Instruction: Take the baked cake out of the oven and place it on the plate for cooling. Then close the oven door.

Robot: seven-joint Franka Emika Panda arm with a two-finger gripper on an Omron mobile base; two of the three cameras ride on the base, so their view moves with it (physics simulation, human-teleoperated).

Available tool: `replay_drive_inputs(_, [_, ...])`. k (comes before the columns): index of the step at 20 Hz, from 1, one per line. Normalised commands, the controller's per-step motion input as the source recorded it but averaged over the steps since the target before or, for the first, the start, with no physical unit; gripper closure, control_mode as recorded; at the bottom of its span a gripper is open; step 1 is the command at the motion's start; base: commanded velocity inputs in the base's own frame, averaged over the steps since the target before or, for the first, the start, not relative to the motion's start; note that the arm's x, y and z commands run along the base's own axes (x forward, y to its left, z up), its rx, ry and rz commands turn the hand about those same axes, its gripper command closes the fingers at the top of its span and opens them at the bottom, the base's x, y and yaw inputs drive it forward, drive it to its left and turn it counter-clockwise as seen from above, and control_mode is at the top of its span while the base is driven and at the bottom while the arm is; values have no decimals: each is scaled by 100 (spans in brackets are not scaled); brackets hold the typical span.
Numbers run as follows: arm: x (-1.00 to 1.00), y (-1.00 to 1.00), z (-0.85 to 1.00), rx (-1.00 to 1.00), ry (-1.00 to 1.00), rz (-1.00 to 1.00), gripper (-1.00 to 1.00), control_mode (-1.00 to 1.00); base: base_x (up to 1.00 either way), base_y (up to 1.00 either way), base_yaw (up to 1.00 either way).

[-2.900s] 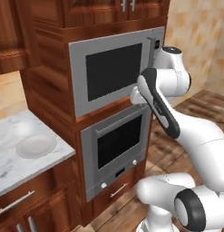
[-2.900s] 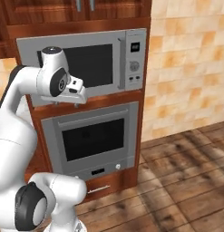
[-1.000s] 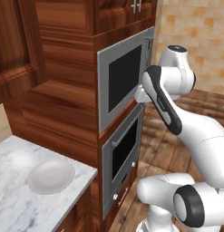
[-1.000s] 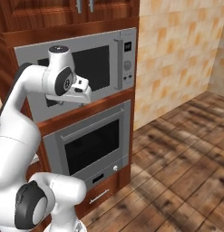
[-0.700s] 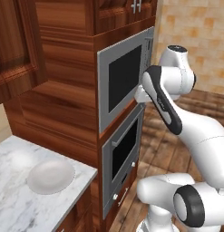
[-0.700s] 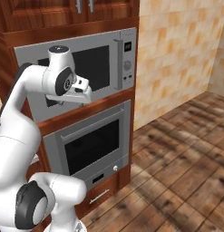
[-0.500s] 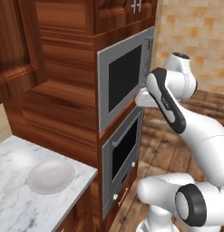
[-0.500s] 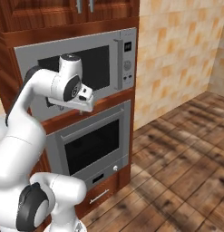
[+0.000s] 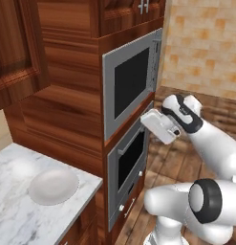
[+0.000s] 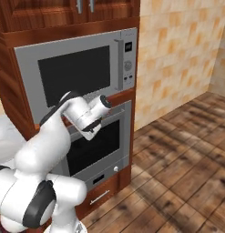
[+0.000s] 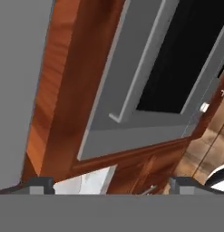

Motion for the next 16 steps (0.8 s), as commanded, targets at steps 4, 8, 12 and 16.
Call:
replay_drive_inputs(4, [46, 0, -78, 39, 19, -6, -100, -100, 0, 0, 0])
replay_drive_inputs(8, [65, 0, -59, 34, 2, -8, -100, -100, 0, 0, 0])
replay_drive_inputs(12, [90, 2, -65, 22, 0, -9, -100, -100, 0, 0, 0])
replay_drive_inputs(16, [95, 21, -44, 10, -2, -13, -100, -100, 0, 0, 0])
